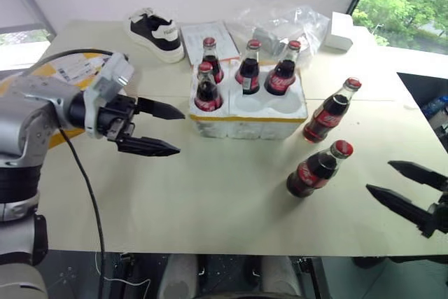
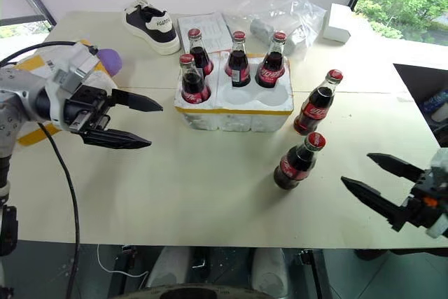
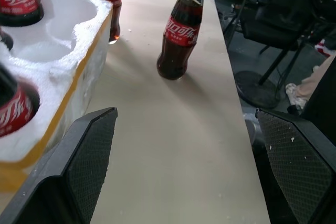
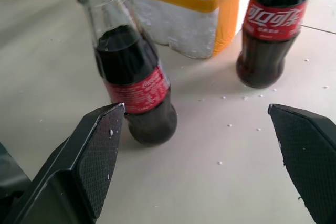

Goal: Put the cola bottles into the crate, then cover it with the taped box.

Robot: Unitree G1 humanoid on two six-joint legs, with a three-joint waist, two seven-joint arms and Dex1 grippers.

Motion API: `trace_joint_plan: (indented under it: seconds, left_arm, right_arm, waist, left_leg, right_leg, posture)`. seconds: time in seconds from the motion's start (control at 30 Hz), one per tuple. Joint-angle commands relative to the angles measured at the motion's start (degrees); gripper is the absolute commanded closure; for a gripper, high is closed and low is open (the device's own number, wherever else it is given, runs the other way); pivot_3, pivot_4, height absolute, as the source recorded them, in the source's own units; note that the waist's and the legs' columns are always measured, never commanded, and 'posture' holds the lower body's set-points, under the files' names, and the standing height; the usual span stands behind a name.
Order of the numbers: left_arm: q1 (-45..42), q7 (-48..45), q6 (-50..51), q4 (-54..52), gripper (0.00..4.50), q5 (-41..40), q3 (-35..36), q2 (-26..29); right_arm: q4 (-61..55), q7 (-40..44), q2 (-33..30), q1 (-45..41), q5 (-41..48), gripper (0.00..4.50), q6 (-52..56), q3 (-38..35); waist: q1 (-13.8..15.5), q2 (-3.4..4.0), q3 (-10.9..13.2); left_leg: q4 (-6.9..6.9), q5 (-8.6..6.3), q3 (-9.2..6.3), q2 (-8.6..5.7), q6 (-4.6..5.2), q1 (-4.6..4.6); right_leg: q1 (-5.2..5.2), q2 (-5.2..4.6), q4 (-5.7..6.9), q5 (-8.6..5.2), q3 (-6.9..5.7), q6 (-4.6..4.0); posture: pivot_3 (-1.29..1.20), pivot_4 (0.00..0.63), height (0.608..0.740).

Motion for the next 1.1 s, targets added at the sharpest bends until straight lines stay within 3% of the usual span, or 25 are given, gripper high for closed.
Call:
trace_joint_plan:
  seconds: [0.03, 0.3, 1.07, 1.1]
  left_arm:
    - [0.3, 1.6, -1.0, -2.3, 0.09, -1.2, -0.7, -0.8]
    - [0.5, 5.1, -2.2, -3.2, 0.09, -1.2, -2.1, -3.3]
    - [-0.8, 8.7, -1.4, -4.4, 0.09, -3.8, -2.8, -4.1]
    - [-0.8, 8.8, -1.4, -4.5, 0.00, -4.0, -2.8, -4.0]
  right_arm:
    - [-3.6, -3.6, 2.9, 0.4, -1.4, 0.00, -3.0, 4.8]
    - [-3.2, -8.3, 6.3, -2.2, -4.7, 0.00, -7.2, 17.0]
    - [8.4, -9.9, 7.1, -15.1, -5.8, 0.00, -11.5, 31.4]
    - [8.4, -9.8, 7.2, -15.3, -5.4, 0.54, -11.5, 31.3]
  waist:
    - [0.1, 0.05, 0.0]
    - [0.2, 0.05, 0.0]
    - [0.2, 0.05, 0.0]
    - [0.2, 0.05, 0.0]
  left_leg:
    - [-0.01, 0.02, 0.01, -0.01, -0.03, 0.00]
    - [0.00, 0.02, 0.03, -0.03, -0.03, 0.00]
    - [0.00, 0.08, 0.03, -0.06, -0.11, 0.00]
    - [0.00, 0.09, 0.04, -0.06, -0.14, 0.00]
  right_leg:
    - [-0.01, 0.00, 0.01, 0.00, 0.00, 0.00]
    - [-0.01, -0.03, 0.01, 0.00, 0.00, 0.00]
    - [-0.01, -0.01, 0.03, 0.00, 0.00, 0.00]
    - [-0.01, -0.01, 0.02, 0.00, 0.00, 0.00]
  posture:
    - [0.00, 0.150, 0.740]
    - [0.00, 0.150, 0.740]
    - [0.00, 0.150, 0.740]
    - [0.00, 0.150, 0.740]
